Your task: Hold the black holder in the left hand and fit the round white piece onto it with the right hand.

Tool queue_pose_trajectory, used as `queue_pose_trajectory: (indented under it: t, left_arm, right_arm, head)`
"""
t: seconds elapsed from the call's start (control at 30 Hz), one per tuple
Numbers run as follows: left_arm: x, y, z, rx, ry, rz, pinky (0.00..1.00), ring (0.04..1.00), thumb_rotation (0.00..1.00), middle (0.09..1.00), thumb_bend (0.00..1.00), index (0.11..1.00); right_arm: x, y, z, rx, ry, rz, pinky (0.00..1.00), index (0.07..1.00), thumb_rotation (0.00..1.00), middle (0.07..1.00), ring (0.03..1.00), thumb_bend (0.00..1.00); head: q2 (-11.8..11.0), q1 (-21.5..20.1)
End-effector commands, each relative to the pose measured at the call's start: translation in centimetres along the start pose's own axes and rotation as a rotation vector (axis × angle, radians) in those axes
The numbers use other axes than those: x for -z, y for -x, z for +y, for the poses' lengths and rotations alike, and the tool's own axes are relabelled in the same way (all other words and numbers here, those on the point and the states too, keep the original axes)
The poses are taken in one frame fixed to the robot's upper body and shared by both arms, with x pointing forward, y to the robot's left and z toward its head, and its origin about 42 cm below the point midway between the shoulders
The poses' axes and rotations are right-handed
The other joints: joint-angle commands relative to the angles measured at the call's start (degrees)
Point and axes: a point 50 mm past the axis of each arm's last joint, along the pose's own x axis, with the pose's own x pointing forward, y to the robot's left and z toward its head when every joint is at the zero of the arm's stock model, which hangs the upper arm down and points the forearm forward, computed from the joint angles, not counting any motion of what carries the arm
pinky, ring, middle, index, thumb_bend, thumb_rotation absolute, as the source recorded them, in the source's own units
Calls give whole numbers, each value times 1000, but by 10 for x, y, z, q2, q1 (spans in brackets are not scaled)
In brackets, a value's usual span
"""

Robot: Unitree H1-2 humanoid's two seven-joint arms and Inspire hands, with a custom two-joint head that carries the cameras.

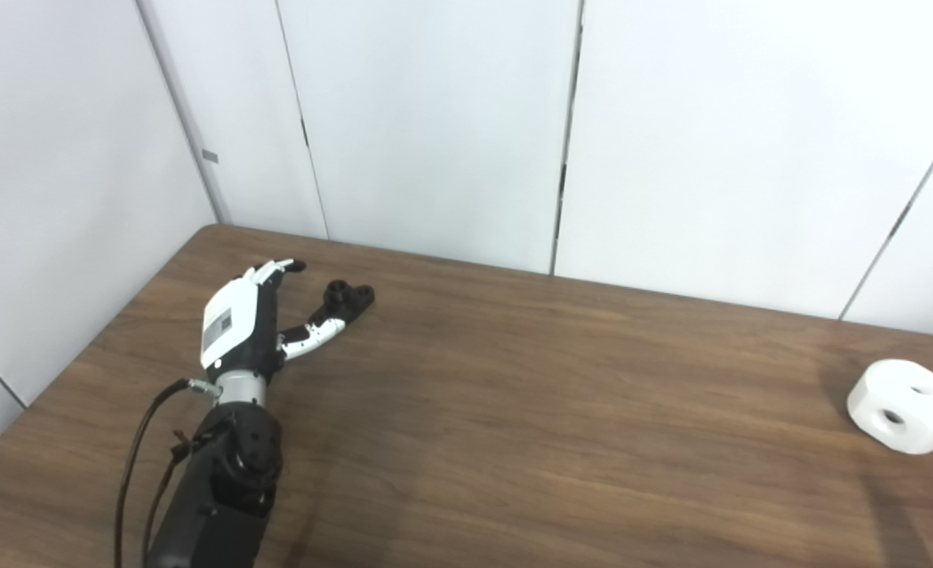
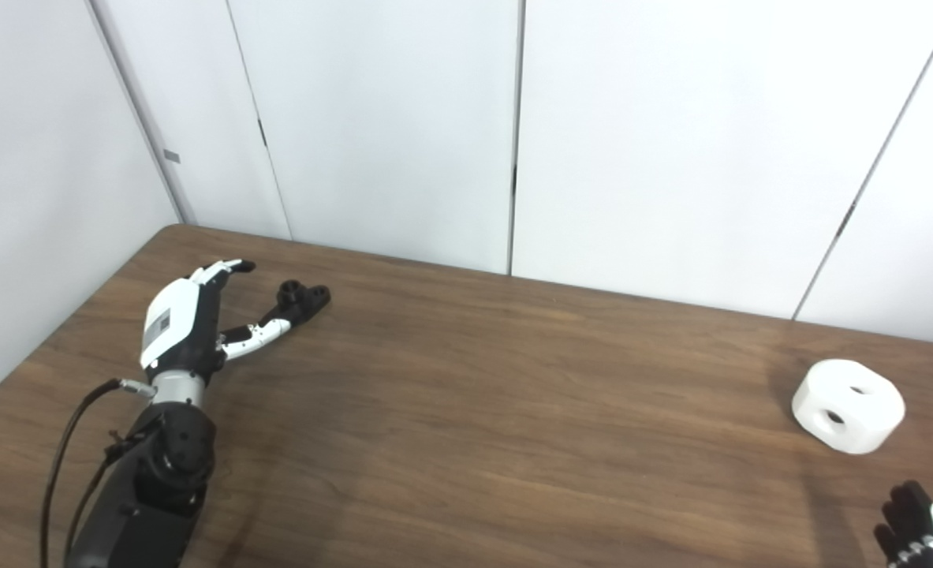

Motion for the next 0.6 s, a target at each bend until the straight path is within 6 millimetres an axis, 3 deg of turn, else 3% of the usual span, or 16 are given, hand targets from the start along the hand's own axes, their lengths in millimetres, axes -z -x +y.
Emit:
queue_pose_trajectory:
  t: [0.0, 0.33, 0.57]
  left_arm:
    - [-12, -22, 19, -75, -35, -38, 994, 950, 399, 899, 861, 804]
    - [0, -43, 12, -45, -102, 26, 989, 943, 434, 893, 901, 803]
    - [2, -56, 8, -2, -131, 46, 974, 933, 382, 888, 889, 786]
  right_arm:
    - [19, 19, 7, 18, -29, 91, 1000, 990, 968, 994, 1000, 871]
    - [16, 23, 8, 20, -34, 96, 1000, 997, 966, 1000, 1000, 875]
    - [16, 25, 9, 27, -29, 98, 1000, 994, 974, 998, 1000, 860]
  head:
    - [0, 0]
    - [5, -1]
    - [6, -5]
